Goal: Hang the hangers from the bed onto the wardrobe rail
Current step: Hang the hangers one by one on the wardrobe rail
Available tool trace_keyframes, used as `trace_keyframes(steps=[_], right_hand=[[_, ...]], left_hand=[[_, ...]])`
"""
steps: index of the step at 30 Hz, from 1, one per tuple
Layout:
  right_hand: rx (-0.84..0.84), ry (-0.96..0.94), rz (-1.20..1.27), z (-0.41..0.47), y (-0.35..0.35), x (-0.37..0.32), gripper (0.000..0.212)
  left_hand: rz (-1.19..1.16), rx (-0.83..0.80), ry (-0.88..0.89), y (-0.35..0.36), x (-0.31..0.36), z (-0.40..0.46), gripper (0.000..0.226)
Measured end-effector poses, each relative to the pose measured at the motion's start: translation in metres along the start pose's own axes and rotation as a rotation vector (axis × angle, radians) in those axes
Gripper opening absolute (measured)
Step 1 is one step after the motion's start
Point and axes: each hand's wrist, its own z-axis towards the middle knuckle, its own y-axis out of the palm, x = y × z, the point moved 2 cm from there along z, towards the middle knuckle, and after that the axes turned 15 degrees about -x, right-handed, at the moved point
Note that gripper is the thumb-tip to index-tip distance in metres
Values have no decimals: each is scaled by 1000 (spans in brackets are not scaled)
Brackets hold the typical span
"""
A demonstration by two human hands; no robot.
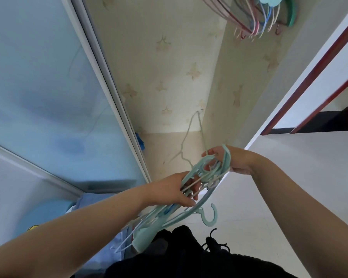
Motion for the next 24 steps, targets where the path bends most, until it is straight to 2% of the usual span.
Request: trace_keyframes(steps=[4, 7, 13, 16, 18, 24], right_hand=[[-29, -33, -16, -8, 1, 7, 53], [0, -58, -19, -9, 0, 10, 45], [55, -78, -52, -4, 8, 8, 21], [129, -171, 32, -8, 7, 0, 11], [145, -247, 106, -10, 3, -3, 13], [5, -236, 56, -21, -4, -4, 22]], left_hand=[[49, -35, 5, 10, 16, -1, 30], [168, -43, -28, 16, 20, -1, 53], [587, -77, -76, 18, 21, 3, 59], [599, -36, -67, 10, 16, 2, 54], [589, 2, -45, 5, 18, 0, 52], [585, 47, 44, 6, 12, -1, 55]])
